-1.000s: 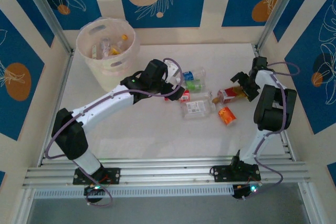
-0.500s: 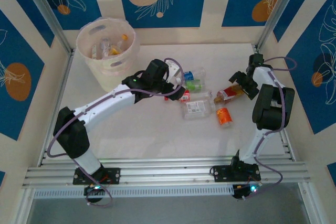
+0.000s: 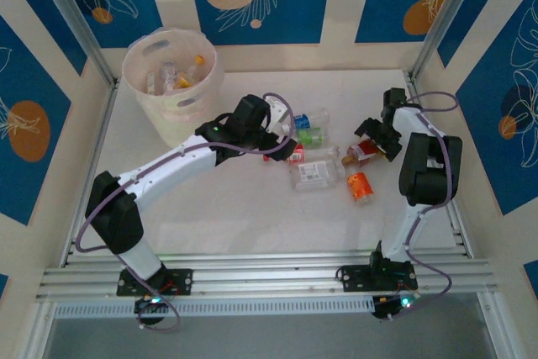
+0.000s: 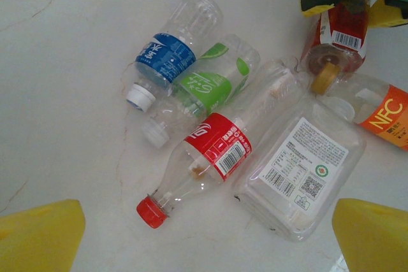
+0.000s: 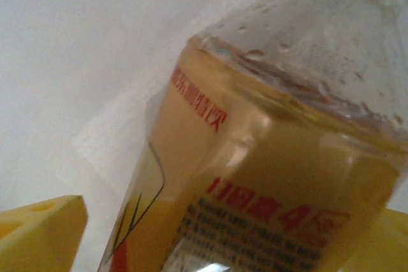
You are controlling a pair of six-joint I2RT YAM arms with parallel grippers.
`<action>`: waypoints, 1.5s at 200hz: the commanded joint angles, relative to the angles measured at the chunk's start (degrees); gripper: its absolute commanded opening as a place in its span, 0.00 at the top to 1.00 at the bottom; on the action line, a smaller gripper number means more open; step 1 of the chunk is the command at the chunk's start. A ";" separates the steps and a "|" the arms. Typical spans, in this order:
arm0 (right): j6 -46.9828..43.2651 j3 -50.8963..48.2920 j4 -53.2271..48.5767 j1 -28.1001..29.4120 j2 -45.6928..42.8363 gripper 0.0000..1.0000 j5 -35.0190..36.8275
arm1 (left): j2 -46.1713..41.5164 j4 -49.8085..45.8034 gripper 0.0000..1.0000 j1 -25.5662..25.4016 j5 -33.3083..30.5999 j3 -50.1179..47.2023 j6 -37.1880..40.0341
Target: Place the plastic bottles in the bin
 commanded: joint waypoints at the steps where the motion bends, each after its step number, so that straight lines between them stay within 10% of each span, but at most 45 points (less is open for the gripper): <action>1: 1.51 -0.40 0.81 0.32 1.33 0.09 -1.25 | -0.93 -0.36 0.01 -0.69 -1.61 0.42 -0.66; 132: -1.46 0.63 3.63 0.90 -1.86 0.33 0.88 | -0.72 -0.81 0.00 0.06 -6.10 2.08 -3.36; 227: -12.42 -12.84 19.44 8.28 -28.95 0.40 2.61 | -5.56 -0.80 0.01 3.67 -7.08 7.54 -9.16; 300: -24.21 -25.11 35.12 25.34 -51.87 0.41 1.97 | -6.59 -1.59 0.00 5.11 3.81 19.03 -11.41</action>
